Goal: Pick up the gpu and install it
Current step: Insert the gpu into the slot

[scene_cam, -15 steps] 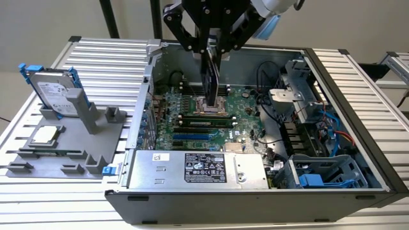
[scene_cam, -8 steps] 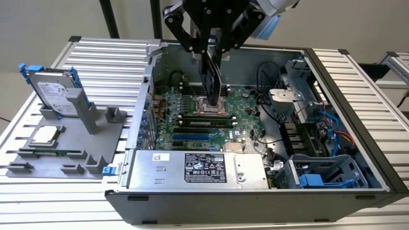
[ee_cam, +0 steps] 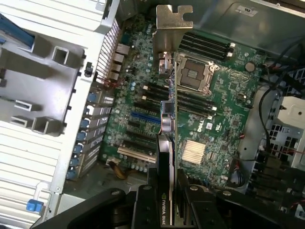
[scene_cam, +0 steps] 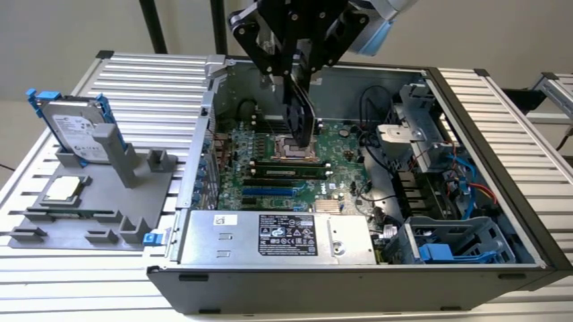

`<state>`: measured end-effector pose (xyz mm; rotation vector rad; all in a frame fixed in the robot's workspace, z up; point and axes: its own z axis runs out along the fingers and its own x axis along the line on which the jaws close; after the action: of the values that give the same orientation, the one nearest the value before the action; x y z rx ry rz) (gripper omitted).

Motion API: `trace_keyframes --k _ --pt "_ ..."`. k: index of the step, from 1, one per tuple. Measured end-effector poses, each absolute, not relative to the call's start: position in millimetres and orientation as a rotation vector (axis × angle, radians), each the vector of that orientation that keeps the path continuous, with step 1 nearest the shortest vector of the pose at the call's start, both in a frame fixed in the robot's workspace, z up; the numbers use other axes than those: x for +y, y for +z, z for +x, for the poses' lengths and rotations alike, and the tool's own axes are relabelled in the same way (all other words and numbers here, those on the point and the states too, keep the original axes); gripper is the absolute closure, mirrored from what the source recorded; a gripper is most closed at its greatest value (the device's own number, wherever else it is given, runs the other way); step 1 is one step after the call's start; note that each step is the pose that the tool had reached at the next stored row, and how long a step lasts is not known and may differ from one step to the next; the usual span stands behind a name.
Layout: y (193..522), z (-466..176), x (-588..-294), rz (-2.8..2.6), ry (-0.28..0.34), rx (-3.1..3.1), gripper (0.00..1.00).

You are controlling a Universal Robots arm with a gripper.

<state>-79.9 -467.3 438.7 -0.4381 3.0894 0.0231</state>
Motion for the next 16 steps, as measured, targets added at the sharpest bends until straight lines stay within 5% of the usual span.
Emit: trace_keyframes --k 16 --pt "438.7 -79.9 -467.3 -0.775 0.027 3.024 1.00"
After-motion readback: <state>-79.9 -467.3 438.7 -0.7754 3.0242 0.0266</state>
